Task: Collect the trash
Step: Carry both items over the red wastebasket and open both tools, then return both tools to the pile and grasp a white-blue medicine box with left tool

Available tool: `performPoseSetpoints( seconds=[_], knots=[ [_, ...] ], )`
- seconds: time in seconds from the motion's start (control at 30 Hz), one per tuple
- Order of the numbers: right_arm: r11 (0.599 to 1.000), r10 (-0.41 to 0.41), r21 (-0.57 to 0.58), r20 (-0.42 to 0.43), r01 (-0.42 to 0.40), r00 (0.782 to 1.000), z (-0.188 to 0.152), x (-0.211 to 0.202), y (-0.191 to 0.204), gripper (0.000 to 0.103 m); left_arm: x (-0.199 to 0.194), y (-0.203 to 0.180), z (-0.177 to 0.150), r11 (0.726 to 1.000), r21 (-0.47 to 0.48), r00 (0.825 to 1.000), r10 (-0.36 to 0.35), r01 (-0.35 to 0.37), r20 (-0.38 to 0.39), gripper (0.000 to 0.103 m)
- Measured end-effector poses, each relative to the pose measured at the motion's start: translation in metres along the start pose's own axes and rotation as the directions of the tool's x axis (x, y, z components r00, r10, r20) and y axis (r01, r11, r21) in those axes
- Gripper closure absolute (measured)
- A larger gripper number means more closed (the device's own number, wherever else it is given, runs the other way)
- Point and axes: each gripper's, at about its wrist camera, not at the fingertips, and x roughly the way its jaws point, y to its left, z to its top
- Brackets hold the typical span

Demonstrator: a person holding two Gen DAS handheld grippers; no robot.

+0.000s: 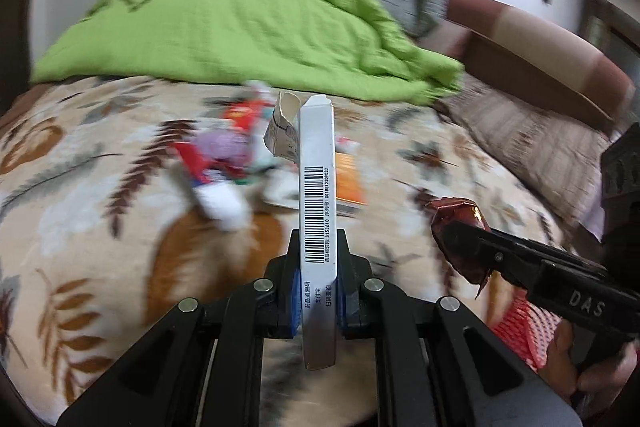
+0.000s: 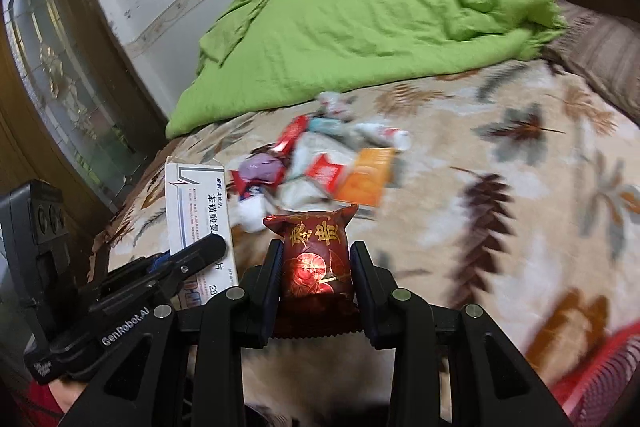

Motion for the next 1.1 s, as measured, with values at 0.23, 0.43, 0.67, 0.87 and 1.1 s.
performPoseSetpoints(
  seconds=[0.23,0.43,0.67,0.87,1.1],
  knots=[
    [0.985,-0.107,0.136,0.036,0.101,0.994,-0.024,-0.088,-0.073,0.067,-0.001,-0.088,-0.007,0.966,0.097,0.968,-0.23,0.239,-0.102,0.091],
    [0.939,-0.244,0.256,0.035,0.227,0.969,-0.055,-0.153,-0.135,0.067,0.007,-0.167,-0.021,0.893,0.184,0.902,-0.369,0.411,-0.225,0.091],
    [0.869,-0.341,0.38,-0.006,0.318,0.94,-0.092,-0.195,-0.185,0.065,0.033,-0.243,-0.046,0.811,0.209,0.807,-0.445,0.547,-0.387,0.091],
    [0.838,-0.385,0.416,-0.011,0.354,0.923,-0.105,-0.209,-0.2,0.05,0.048,-0.26,-0.052,0.808,0.185,0.787,-0.447,0.559,-0.426,0.049],
    [0.865,-0.352,0.385,0.011,0.321,0.936,-0.085,-0.195,-0.186,0.049,0.034,-0.237,-0.039,0.835,0.171,0.82,-0.437,0.522,-0.37,0.048]
  ],
)
